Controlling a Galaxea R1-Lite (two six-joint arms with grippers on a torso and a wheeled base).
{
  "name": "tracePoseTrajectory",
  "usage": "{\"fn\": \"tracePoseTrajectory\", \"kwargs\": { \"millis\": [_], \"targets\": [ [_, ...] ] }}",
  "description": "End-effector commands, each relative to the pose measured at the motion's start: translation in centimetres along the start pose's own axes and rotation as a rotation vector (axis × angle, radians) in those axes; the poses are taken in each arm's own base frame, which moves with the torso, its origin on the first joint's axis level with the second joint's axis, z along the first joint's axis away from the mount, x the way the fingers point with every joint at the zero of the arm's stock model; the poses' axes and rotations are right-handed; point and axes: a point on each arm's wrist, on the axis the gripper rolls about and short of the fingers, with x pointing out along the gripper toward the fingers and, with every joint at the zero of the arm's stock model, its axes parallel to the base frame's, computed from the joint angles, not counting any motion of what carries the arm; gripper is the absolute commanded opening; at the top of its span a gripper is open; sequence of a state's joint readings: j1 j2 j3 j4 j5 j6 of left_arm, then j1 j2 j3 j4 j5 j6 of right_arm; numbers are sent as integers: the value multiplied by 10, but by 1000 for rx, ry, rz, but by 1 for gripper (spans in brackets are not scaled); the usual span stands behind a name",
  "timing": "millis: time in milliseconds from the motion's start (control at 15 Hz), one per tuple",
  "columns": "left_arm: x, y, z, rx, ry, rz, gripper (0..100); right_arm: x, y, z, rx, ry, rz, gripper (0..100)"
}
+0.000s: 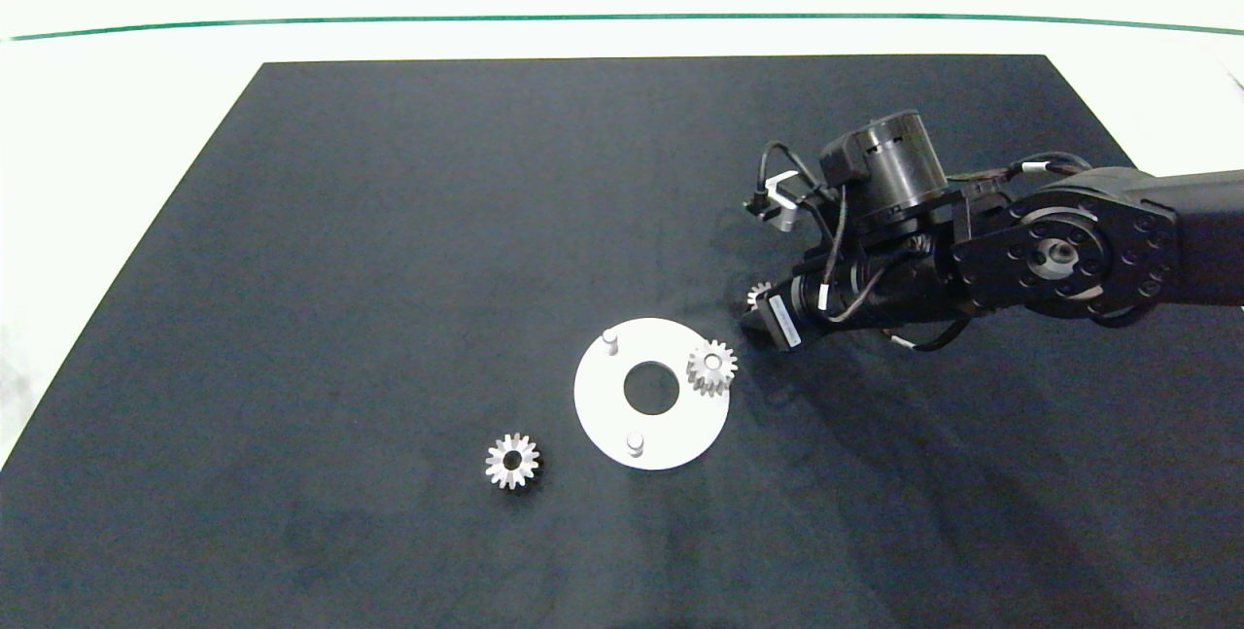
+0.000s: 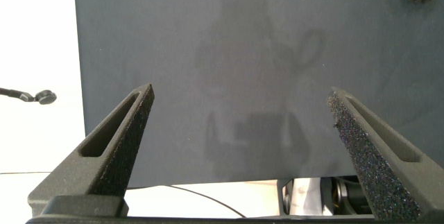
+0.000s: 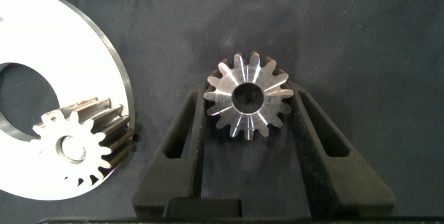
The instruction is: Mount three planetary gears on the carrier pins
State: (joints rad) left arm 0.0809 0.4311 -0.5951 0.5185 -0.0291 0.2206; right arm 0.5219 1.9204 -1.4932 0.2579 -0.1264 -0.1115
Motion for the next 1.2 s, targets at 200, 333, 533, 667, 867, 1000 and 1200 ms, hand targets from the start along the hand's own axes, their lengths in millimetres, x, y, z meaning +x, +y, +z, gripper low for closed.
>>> {"fn": "tracePoseTrajectory", "kwargs": {
  "millis": [200,333,533,667,867,1000,1200],
  "targets": [
    [0,0,0,0,3,0,100,2,1,-4,-3,13,1,28],
    [0,0,-1,0,4,-1,100,-14,3,-1,1,-14,-1,25],
    [0,0,-1,0,6,-1,100,-51,11,11,-24,-105,19,25],
    [0,0,-1,-1,6,1,100,-66,14,15,-33,-117,29,25],
    [-1,-1,-1,-1,-2,8,100,-77,29,23,-66,-102,61,25],
    [-5,-2,-6,-6,11,14,100,-78,45,32,-91,-124,69,25],
    [-12,-4,-15,-8,21,16,100,-63,72,40,-134,-97,107,25]
  ]
}}
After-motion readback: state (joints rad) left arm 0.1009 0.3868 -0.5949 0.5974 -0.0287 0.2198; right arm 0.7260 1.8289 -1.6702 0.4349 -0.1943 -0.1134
